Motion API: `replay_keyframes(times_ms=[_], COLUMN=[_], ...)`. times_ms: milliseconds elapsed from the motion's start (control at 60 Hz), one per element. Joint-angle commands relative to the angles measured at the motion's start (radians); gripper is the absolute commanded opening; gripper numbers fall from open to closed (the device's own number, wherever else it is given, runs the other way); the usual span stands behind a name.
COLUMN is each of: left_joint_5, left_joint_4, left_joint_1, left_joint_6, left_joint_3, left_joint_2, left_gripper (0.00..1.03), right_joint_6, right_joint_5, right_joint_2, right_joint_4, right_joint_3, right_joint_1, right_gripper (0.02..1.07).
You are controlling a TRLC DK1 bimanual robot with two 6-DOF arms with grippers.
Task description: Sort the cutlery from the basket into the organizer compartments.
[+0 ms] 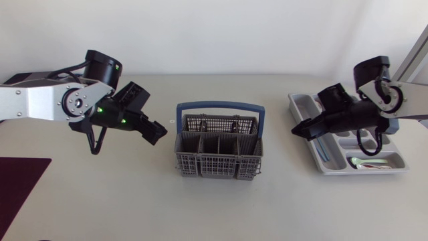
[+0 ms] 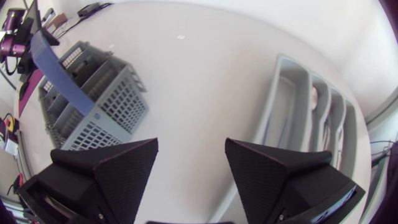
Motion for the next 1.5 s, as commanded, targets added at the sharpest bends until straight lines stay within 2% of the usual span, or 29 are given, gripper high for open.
replay_keyframes(times_ms=[0, 233, 550, 1000, 1183, 1483], left_joint_5=[0.002, 0.004, 0.005, 0.004, 0.004, 0.004], left_joint_4=[-0.01, -0.02, -0.01, -0.005, -0.008, -0.011], left_joint_1=[-0.03, -0.073, -0.073, -0.041, -0.03, -0.023], left_joint_6=[0.029, 0.043, 0.055, 0.073, 0.073, 0.075], left_joint_3=[-0.041, -0.074, -0.058, 0.037, 0.095, 0.084], left_joint_2=[0.017, 0.008, 0.032, 0.086, 0.137, 0.146], left_gripper=[0.97, 0.97, 0.97, 0.97, 0.97, 0.98], right_joint_6=[0.034, 0.091, 0.159, 0.18, 0.18, 0.176], right_joint_5=[0.007, 0.067, 0.104, 0.139, 0.148, 0.153], right_joint_2=[-0.009, 0.019, 0.103, 0.201, 0.206, 0.206], right_joint_4=[-0.018, -0.015, -0.004, -0.027, -0.03, -0.026], right_joint_3=[-0.037, -0.022, 0.046, 0.182, 0.188, 0.17], right_joint_1=[0.071, 0.213, 0.331, 0.362, 0.365, 0.351], right_gripper=[0.83, 0.85, 0.85, 0.85, 0.86, 0.88])
